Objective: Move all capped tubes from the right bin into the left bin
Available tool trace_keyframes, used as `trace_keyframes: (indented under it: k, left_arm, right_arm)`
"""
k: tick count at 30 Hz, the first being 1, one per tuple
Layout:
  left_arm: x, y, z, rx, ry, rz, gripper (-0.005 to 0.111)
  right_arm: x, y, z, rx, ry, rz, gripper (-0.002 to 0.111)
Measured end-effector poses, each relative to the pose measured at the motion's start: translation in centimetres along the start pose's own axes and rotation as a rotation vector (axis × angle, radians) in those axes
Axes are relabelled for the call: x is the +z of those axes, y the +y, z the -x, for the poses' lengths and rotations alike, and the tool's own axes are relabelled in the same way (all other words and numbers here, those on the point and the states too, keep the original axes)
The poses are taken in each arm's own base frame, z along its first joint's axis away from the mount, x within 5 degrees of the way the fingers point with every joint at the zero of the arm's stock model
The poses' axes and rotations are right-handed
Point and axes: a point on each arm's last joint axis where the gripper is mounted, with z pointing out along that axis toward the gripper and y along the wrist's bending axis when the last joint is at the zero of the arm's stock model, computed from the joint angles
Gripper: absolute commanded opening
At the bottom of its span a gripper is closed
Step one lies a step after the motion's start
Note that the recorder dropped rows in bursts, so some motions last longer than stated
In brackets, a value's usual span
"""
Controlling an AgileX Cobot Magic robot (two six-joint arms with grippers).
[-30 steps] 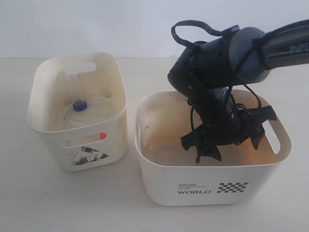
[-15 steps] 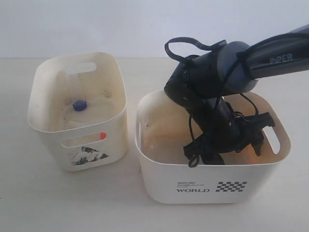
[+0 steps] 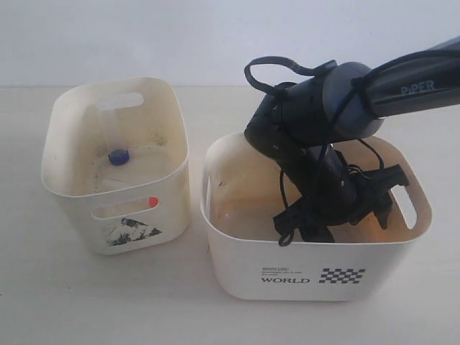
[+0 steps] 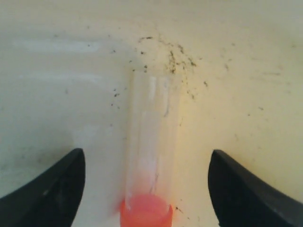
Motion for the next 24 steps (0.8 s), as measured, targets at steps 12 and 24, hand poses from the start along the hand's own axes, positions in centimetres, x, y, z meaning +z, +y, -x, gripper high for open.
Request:
trace_keyframes:
  k: [12, 24]
  left_arm:
    - [0.0, 0.0, 0.0, 0.0, 0.0, 0.0, 0.004]
    - [0.0, 0.0, 0.0, 0.0, 0.0, 0.0, 0.004]
  right_arm:
    - [1.1, 0.5, 0.1, -0.027, 0.013, -0.031, 0.056]
    - [1.9, 0.9, 0.1, -0.047, 0.038, -0.063, 0.04]
